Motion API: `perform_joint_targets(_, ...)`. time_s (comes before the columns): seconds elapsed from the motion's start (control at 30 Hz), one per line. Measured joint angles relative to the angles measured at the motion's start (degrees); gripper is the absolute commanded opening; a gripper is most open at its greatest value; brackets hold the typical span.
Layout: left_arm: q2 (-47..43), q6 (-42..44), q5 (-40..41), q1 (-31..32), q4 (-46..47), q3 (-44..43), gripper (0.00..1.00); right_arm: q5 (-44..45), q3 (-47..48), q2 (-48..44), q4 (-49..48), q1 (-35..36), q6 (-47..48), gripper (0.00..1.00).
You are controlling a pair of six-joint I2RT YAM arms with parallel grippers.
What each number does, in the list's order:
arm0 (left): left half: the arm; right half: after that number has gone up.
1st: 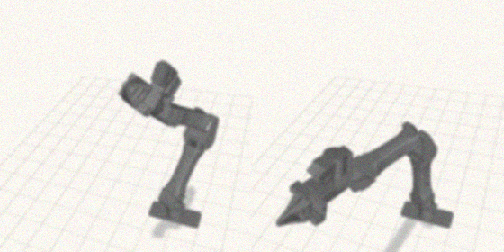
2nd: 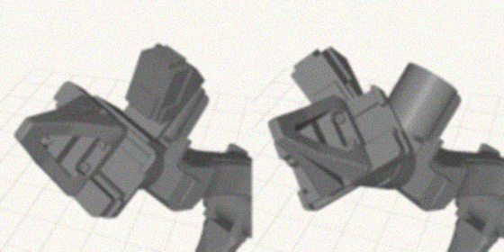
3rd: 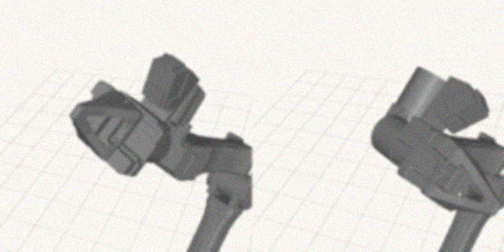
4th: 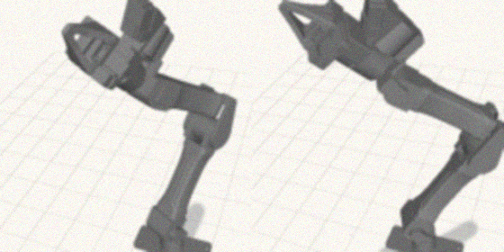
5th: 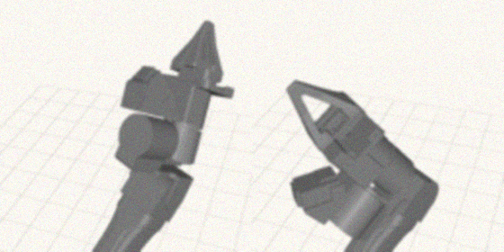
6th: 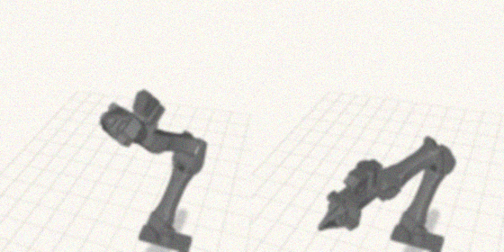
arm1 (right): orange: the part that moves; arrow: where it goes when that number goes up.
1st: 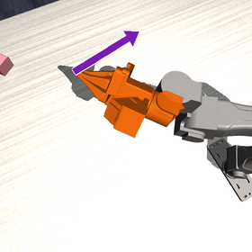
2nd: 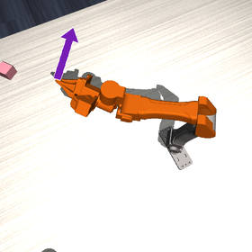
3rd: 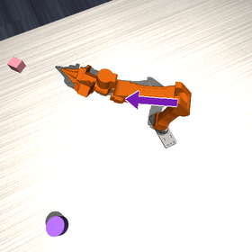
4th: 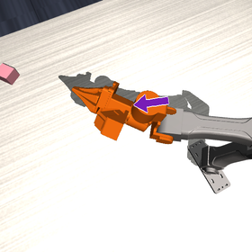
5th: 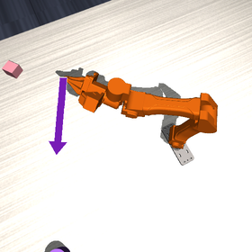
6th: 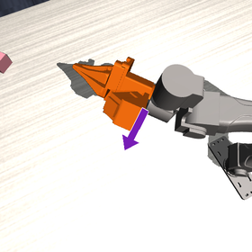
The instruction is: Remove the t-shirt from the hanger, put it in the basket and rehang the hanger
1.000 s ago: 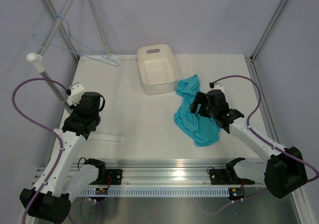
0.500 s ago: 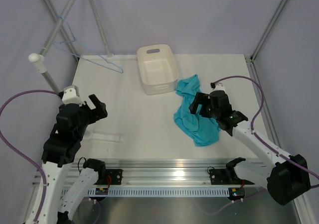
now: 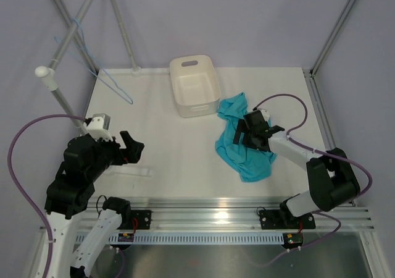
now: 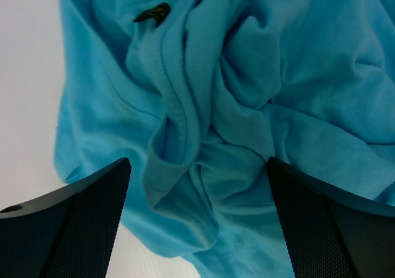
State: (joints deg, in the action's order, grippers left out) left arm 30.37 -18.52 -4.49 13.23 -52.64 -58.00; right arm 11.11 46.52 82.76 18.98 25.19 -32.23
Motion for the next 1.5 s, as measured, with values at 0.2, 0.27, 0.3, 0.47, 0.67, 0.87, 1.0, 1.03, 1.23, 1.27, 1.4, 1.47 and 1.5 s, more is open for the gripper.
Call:
perform_joint_targets(0.2, -1.1, 0.9, -6.9, 0.0, -1.1, -0.2, 0.99, 1.9, 4.9, 10.5, 1.1, 0.0, -1.0, 0.84)
perform_joint_targets(0.27, -1.3, 1.0, -9.0, 0.0, -1.3, -0.3, 0.99, 1.6, 5.9, 11.3, 0.6, 0.0, -0.8, 0.43)
perform_joint_targets(0.3, -1.5, 1.1, -10.4, 0.0, -1.3, -0.3, 0.99, 1.4, 6.1, 11.4, 0.2, 0.0, -0.8, 0.33)
perform_joint_targets(0.47, -3.4, 1.1, -15.9, 0.0, -0.9, -0.3, 0.99, 1.3, 5.8, 8.0, 1.4, 0.0, -1.0, 0.00)
perform_joint_targets(0.67, -2.0, -0.2, -21.9, 0.0, 3.6, 0.1, 0.99, 1.0, 5.8, -14.7, 7.6, 0.0, 0.8, 0.00)
perform_joint_targets(0.87, 5.6, -2.8, -24.4, 4.0, 12.2, 0.9, 0.99, -5.1, 7.9, -30.2, 9.9, 0.0, 3.0, 0.00)
perform_joint_targets(1.0, 9.4, -3.4, -19.8, 15.5, 16.4, 0.9, 0.99, -9.8, 7.8, -31.2, 11.5, 0.0, 4.3, 0.00)
perform_joint_targets(1.03, 10.2, -3.4, -18.2, 18.4, 17.2, 0.9, 0.99, -12.4, 7.7, -31.0, 11.9, 0.0, 4.8, 0.00)
perform_joint_targets(1.23, 19.9, -1.1, -11.0, 33.4, 23.4, -0.9, 0.99, -24.0, 7.7, -32.1, 12.2, 0.1, 5.7, 0.00)
perform_joint_targets(1.27, 22.0, -0.2, -10.9, 35.0, 24.7, -1.2, 0.99, -25.8, 7.7, -32.7, 11.9, 0.1, 5.7, 0.00)
perform_joint_targets(1.4, 27.6, 2.9, -12.4, 36.6, 29.3, -2.1, 0.99, -34.1, 7.6, -36.1, 8.8, 0.1, 5.0, 0.00)
perform_joint_targets(1.47, 29.9, 4.0, -14.1, 36.7, 31.0, -3.7, 0.99, -37.7, 7.6, -37.6, 7.3, 0.1, 4.3, 0.00)
perform_joint_targets(1.5, 31.1, 4.4, -15.0, 37.1, 31.8, -4.8, 0.99, -39.3, 7.6, -38.2, 6.4, 0.2, 3.8, 0.00)
